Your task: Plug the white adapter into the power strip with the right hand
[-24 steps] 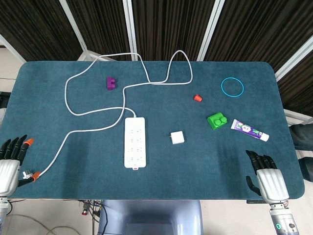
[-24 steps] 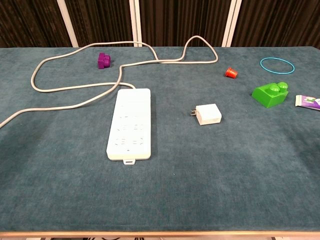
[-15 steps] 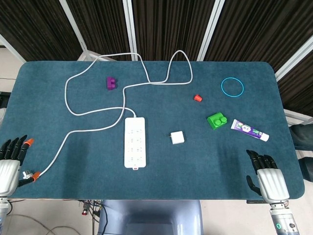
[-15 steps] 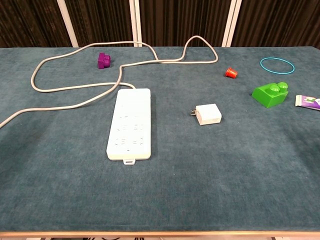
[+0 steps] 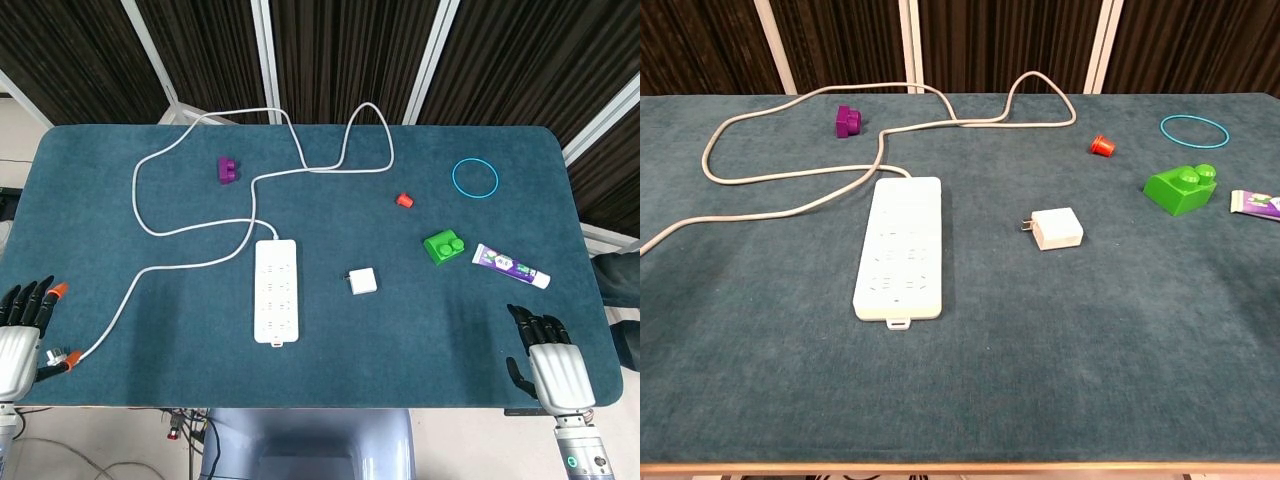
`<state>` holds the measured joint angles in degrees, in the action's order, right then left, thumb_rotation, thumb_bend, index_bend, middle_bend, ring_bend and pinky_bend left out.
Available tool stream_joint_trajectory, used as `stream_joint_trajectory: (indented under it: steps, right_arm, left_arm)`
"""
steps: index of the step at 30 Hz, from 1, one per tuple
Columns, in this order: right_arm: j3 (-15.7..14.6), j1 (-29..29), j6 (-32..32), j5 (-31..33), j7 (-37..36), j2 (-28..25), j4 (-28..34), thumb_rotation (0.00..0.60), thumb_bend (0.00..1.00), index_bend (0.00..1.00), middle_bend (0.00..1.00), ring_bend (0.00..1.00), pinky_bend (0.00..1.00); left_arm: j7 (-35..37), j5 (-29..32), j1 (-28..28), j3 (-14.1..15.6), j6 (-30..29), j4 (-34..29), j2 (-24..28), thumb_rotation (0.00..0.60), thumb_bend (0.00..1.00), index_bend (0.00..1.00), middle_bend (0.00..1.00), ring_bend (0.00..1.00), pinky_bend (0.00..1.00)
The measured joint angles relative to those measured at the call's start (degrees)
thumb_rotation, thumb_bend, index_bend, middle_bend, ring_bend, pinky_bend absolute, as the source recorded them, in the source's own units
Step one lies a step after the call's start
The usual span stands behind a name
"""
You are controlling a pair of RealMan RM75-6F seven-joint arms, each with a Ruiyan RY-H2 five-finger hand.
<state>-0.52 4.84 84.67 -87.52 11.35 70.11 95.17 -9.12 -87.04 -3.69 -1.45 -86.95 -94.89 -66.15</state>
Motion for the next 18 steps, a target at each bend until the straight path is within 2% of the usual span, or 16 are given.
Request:
stream_joint_trajectory:
  steps: [13, 18]
  right_arm:
    - [0.8, -0.5, 1.2, -0.6, -0.6, 1.1, -0.3, 0.600, 0.47, 0.07, 0.14, 0.20, 0.15]
    - [0.8, 0.4, -0.9, -0.6, -0.4, 1.2, 0.9, 0.600, 0.47, 0.05, 0.13, 0.20, 0.15]
  left_arm:
    - [0.7, -0.9, 0.2, 0.0, -0.9, 0.1, 0.2, 0.600, 0.10, 0.12, 0.00, 0.00, 0.00]
    - [0.4, -1.3, 0.0, 0.3, -0.4, 0.2, 0.0, 0.600, 0.10, 0.12, 0.00, 0.00, 0.00]
